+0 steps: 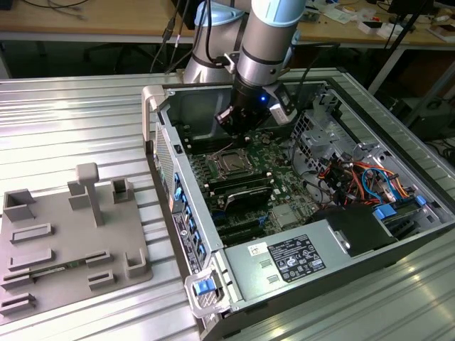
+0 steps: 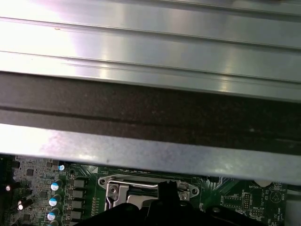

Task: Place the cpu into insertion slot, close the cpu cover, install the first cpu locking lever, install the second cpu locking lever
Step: 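Install the first cpu locking lever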

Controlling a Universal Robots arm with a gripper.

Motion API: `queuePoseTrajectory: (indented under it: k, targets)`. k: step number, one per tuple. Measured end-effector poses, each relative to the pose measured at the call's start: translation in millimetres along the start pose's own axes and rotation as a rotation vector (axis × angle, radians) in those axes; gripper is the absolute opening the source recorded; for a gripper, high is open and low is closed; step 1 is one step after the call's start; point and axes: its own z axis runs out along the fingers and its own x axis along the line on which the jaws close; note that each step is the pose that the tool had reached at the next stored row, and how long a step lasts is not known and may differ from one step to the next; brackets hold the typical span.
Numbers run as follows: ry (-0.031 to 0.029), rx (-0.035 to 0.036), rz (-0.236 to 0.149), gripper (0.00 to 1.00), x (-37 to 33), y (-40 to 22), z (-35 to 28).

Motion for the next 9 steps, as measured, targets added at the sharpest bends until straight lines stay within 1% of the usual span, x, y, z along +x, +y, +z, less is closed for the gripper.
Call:
queuePoseTrajectory:
  k: [9]
  targets:
    - [0.0001, 0.0001, 0.0, 0.11, 6.0, 0.6, -0.2]
